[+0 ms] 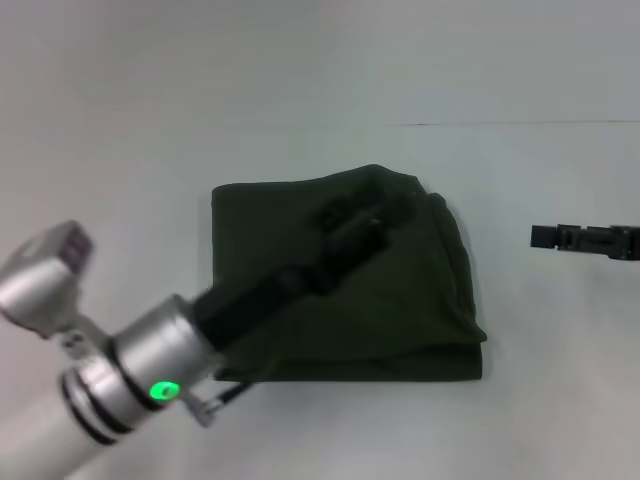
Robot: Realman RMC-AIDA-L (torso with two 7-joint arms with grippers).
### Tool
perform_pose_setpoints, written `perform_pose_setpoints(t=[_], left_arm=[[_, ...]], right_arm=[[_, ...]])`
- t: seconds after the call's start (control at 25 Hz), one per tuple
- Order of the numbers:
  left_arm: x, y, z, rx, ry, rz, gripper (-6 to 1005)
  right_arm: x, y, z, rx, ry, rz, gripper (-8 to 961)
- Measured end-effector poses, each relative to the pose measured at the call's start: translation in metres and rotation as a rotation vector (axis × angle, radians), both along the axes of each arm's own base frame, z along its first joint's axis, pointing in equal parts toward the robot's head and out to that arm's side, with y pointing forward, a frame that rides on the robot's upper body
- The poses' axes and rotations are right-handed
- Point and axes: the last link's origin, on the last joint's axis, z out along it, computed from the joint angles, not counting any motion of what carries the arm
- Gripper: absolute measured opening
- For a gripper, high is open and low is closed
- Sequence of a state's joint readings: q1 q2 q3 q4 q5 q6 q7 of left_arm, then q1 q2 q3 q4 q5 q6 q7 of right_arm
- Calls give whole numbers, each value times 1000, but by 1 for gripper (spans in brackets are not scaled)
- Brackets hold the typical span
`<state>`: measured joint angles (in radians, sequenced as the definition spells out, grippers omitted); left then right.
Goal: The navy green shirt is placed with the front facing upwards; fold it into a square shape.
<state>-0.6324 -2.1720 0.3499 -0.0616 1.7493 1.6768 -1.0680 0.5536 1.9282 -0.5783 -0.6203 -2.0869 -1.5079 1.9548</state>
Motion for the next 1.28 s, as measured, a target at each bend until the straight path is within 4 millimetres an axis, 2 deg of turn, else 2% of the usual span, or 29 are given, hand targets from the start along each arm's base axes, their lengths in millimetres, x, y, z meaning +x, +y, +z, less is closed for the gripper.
perform_pose_setpoints(t=[0.24, 0.32, 0.48, 0.76, 1.28], left_arm=[[-40, 1, 45, 127, 91, -4, 666], [-51, 0, 57, 168, 134, 0, 690], [-68, -6, 72, 220, 215, 3, 690], [-85, -22, 97, 280, 291, -29, 690], [-92, -25, 99, 256, 352, -36, 689]], right_arm=[[-7, 15, -3, -28, -15, -81, 868], [-9, 17, -2, -28, -8, -87, 867], [-14, 21, -6, -53, -13, -98, 867], [-17, 21, -29, -123, -60, -109, 867], [-17, 10, -65, -201, -64, -138, 866]])
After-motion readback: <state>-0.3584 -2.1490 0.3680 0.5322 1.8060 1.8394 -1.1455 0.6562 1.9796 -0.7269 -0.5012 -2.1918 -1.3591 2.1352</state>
